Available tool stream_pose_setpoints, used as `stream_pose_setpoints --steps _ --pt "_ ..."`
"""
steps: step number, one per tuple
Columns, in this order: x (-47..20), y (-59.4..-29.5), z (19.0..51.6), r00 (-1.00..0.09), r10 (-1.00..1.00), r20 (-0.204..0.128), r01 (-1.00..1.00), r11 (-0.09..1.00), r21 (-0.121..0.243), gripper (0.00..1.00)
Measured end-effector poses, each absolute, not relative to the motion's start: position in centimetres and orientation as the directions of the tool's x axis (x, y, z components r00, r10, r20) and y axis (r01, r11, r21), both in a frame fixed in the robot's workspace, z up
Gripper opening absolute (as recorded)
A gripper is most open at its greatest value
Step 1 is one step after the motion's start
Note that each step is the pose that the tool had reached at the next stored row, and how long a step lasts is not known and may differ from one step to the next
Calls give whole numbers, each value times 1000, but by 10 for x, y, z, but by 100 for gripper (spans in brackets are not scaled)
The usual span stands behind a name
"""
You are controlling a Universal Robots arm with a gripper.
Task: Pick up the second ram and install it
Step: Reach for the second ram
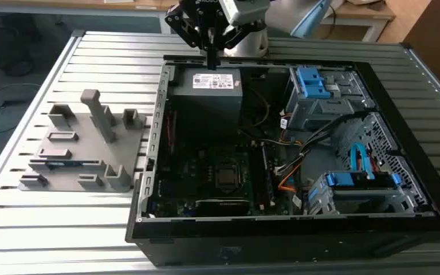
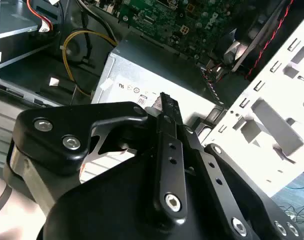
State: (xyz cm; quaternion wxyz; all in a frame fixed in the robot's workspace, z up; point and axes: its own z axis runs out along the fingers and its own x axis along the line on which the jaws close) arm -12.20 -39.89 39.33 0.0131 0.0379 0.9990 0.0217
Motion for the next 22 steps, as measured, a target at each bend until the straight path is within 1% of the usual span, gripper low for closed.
stream_pose_setpoints --steps 8,22 --pt "-126 -399 393 -997 76 -24 75 996 44 10" --pt "-190 -399 393 -997 76 -27 75 996 45 10"
